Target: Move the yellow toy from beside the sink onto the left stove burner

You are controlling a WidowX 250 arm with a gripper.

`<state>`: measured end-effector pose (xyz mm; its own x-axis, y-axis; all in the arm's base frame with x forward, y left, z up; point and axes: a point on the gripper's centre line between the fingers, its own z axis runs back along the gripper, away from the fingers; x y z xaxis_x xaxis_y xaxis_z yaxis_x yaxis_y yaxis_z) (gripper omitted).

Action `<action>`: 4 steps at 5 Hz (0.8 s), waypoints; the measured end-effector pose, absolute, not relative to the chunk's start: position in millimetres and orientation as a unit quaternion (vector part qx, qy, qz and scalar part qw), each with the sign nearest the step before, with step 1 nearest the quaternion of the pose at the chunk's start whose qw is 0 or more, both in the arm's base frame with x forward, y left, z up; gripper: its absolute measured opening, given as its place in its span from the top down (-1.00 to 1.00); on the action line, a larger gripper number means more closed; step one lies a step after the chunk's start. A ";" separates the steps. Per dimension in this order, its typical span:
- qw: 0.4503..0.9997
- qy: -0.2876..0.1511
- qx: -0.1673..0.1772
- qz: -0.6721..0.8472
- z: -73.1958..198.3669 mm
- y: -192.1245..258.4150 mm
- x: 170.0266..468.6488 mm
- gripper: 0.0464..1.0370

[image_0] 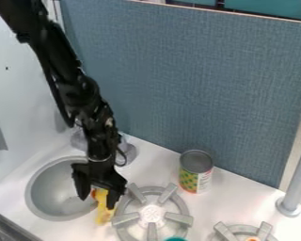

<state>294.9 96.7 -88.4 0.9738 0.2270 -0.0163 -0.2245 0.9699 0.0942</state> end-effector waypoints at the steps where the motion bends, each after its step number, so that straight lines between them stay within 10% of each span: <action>1: 0.991 0.013 0.029 0.131 -103.2 100.9 297.6 -0.85; 4: 0.989 0.000 0.012 0.149 -110.9 101.8 296.1 0.31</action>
<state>296.1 101.8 -110.9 0.9557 0.2942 0.0031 -0.2942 0.9555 0.0237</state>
